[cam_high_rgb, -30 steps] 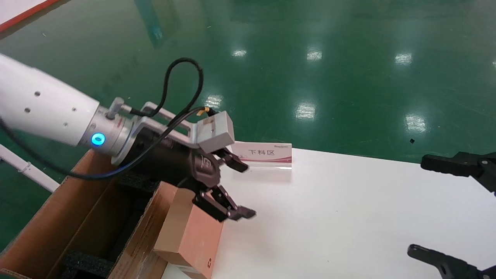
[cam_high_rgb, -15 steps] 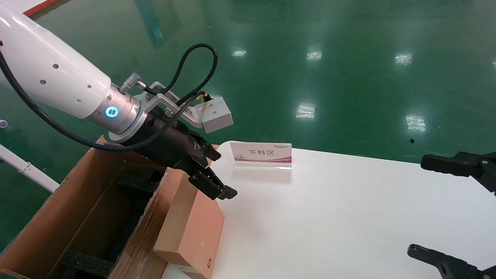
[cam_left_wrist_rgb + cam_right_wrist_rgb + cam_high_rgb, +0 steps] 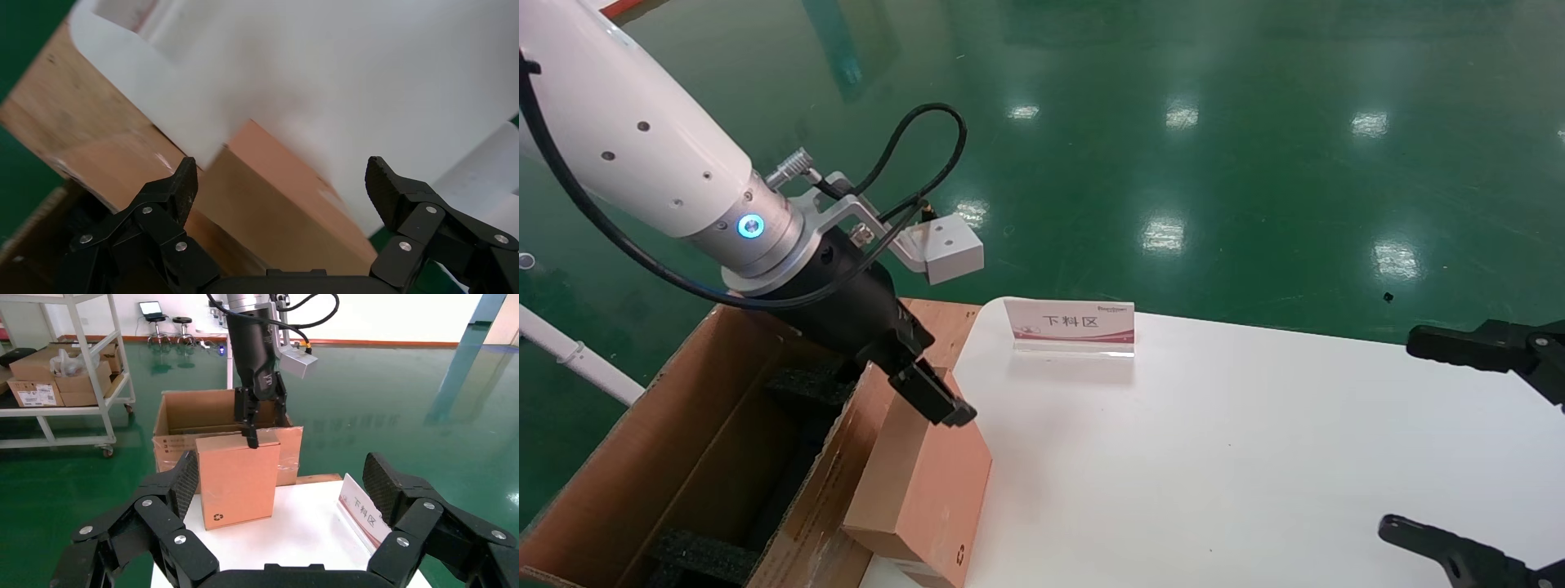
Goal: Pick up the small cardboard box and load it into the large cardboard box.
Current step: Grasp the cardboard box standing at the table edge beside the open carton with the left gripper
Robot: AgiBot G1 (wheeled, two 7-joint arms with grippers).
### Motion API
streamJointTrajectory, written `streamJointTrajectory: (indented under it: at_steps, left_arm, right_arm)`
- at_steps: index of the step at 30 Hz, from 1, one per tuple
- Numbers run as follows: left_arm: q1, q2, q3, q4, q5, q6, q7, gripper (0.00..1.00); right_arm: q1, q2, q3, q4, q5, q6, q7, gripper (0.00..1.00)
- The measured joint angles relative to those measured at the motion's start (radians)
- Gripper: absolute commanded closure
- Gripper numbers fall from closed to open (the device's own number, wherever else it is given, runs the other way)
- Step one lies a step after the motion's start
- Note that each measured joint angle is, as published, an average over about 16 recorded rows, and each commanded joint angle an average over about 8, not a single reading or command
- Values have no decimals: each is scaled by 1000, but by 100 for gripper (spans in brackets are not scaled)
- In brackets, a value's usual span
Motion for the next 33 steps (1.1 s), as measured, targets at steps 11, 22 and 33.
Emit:
streamJointTrajectory:
  at_steps: [11, 22, 33]
  left_arm:
    - [-110, -12, 199, 1, -175, 3, -80, 0]
    - [-252, 17, 417, -1, -265, 1, -135, 0]
    - [-358, 80, 601, -1, -315, -12, -186, 0]
  right_arm:
    - [0, 0, -1, 0, 1, 0, 0, 0]
    - [0, 1, -2, 0, 1, 1, -1, 0]
    - [0, 1, -2, 0, 2, 1, -1, 0]
